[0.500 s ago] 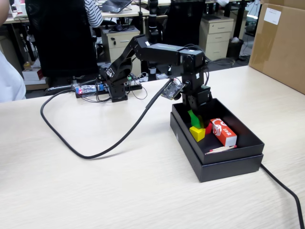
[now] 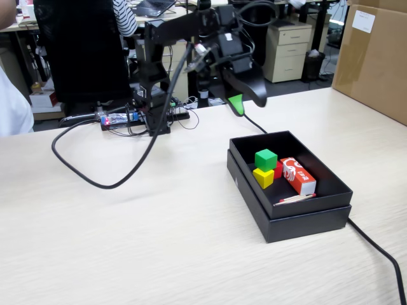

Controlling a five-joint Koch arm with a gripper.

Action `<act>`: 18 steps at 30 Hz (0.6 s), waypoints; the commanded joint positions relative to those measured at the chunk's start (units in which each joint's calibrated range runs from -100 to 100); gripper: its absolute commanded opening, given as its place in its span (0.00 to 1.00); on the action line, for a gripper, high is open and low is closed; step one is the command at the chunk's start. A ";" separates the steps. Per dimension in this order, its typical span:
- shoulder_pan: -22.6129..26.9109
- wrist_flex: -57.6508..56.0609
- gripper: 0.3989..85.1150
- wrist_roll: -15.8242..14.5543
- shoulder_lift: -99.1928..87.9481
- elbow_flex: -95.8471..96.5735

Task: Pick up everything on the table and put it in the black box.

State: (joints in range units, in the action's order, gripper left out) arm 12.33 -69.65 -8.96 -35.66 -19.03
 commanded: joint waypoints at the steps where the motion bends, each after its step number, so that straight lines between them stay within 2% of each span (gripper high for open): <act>1: -4.25 4.64 0.56 2.78 -20.50 7.97; 9: -12.55 15.35 0.57 6.69 -50.57 39.07; 14: -13.82 22.69 0.58 7.52 -62.73 56.29; 18: -14.21 24.59 0.61 7.47 -64.34 64.36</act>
State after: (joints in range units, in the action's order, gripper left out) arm -1.64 -48.51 -1.68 -98.32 45.60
